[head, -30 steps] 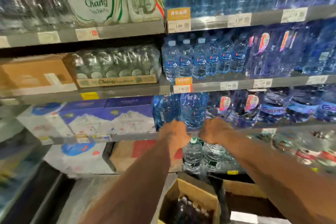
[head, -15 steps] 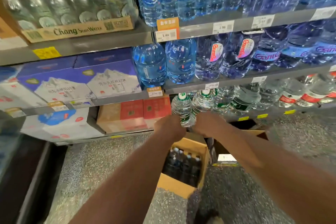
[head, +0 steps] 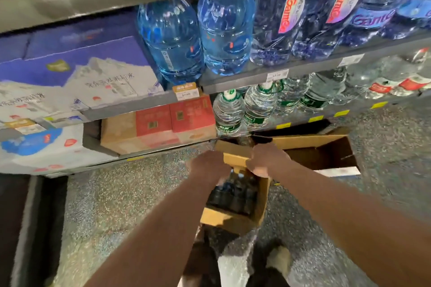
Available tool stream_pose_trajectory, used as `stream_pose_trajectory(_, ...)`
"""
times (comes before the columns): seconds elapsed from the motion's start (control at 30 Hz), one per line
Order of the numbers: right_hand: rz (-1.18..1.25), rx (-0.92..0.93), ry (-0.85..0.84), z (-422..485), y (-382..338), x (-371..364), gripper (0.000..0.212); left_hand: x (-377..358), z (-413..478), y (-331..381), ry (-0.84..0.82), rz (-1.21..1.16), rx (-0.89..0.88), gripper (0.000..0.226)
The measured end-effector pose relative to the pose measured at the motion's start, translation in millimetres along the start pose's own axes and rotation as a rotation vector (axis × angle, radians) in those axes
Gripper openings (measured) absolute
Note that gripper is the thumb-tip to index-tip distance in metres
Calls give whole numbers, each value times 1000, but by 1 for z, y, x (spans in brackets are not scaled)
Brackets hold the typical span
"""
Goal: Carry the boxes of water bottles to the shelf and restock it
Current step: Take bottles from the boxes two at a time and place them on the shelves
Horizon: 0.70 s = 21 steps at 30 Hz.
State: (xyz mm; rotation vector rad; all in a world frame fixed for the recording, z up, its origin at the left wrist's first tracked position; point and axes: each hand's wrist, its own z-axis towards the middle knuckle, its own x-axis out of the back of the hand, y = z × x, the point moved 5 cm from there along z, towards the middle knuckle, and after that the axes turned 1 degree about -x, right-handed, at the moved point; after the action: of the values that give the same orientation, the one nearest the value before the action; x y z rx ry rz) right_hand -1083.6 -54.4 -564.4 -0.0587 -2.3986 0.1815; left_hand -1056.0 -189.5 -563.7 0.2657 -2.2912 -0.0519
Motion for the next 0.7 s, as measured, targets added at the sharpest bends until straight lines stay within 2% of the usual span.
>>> stream_pose_trajectory(0.13, 105, -119, -10, 33, 5, -28, 40, -19, 43, -9, -48, 5, -92, 32)
stream_pose_trajectory(0.23, 166, -237, -10, 49, 15, -54, 38, -40, 68, -19, -80, -7, -125, 30)
stream_pose_trajectory(0.33, 227, -270, -29, 79, 22, -89, 35, -76, 99, -29, -113, -49, -161, 28)
stream_pose_trajectory(0.6, 487, -418, -127, 174, 55, -240, 34, -210, 189, -46, -71, -207, -92, 32)
stream_pose_trajectory(0.7, 577, -498, -149, 227, 72, -303, 36, -274, 230, -55, -124, -288, 12, 48)
